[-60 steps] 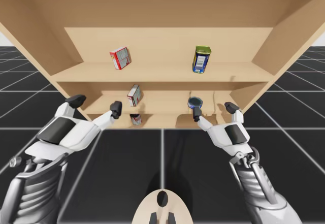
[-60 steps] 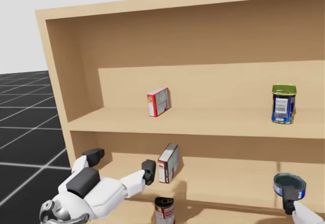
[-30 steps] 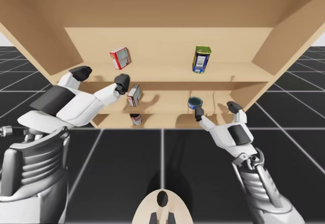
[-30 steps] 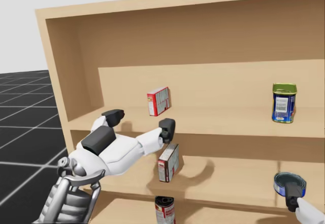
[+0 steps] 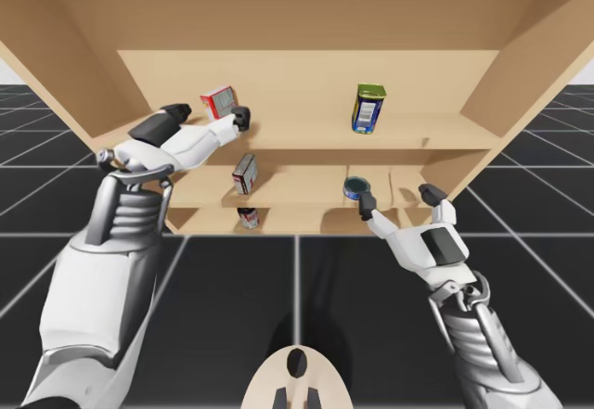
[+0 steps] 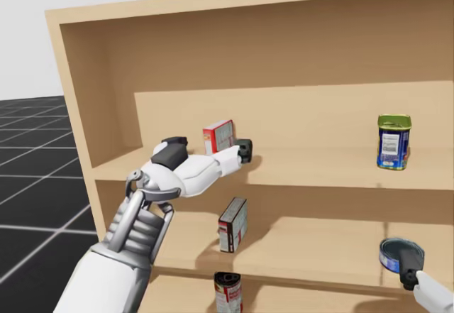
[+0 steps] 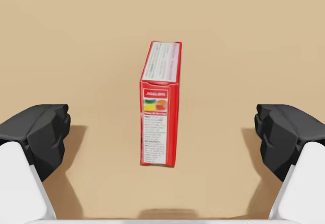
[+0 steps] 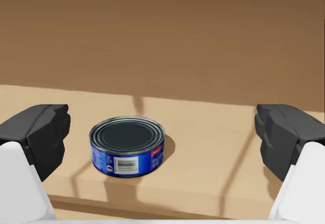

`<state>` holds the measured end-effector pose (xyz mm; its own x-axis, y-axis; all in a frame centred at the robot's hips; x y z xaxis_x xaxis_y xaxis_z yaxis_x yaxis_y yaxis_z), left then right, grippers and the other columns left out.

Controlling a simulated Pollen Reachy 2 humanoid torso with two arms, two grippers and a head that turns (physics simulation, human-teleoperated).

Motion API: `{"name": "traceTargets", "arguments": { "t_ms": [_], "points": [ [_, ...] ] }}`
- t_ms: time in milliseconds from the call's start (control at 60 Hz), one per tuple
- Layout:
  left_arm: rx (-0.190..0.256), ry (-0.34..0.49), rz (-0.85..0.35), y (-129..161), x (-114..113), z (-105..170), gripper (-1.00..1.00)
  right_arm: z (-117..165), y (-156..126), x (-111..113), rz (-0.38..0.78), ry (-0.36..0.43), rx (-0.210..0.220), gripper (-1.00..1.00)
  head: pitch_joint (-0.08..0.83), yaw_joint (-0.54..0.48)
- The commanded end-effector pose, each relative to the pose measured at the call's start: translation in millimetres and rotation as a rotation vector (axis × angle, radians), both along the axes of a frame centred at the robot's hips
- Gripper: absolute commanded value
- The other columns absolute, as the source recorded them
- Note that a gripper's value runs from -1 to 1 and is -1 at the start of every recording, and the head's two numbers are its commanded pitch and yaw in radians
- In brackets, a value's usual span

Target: Look through the shelves, find the gelatin box, and take it.

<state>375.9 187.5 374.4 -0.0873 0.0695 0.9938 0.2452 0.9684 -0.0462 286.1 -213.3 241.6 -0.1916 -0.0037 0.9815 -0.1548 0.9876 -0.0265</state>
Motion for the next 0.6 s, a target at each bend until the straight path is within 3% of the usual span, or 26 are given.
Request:
{"name": "traceTargets", "arguments": {
  "t_ms": [17,283,317,333,350,383,400,467,600],
  "points": [
    [0.027,0.182,0.088,-4.8,24.5,0.1,-1.00,-0.1,0.4,-0.5,-0.002,0.001,0.008,-1.00,0.167,0.23],
    [0.035,0.214,0.088,-12.1,45.8,-1.4,-1.00,-0.1,0.4,-0.6,-0.003,0.000,0.006,-1.00,0.169,0.22],
    [0.040,0.214,0.092,-12.9,48.0,-2.1,-0.90,-0.2,0.4,-0.5,-0.003,0.001,0.007,-1.00,0.169,0.22],
    [0.038,0.213,0.091,-13.2,48.4,-2.5,-0.69,-0.3,0.4,-0.4,-0.003,0.001,0.006,-1.00,0.169,0.22],
    [0.042,0.210,0.094,-13.8,49.2,-3.4,-0.30,-0.4,0.4,-0.4,-0.003,0.001,0.006,-1.00,0.169,0.22],
    [0.040,0.212,0.091,-14.1,49.5,-4.0,0.27,-0.4,0.5,-0.4,-0.003,0.002,0.005,-1.00,0.169,0.22],
    [0.042,0.214,0.090,-14.5,49.6,-5.0,0.89,-0.5,0.4,-0.4,-0.003,0.002,0.005,-1.00,0.170,0.22],
    [0.039,0.209,0.087,-14.6,48.5,-5.3,1.00,-0.5,0.5,-0.3,-0.003,0.003,0.005,-1.00,0.172,0.22],
    [0.049,0.171,0.088,-15.6,40.9,3.0,1.00,-0.7,1.1,-0.6,-0.004,0.003,0.002,-1.00,0.174,0.22]
  ]
}}
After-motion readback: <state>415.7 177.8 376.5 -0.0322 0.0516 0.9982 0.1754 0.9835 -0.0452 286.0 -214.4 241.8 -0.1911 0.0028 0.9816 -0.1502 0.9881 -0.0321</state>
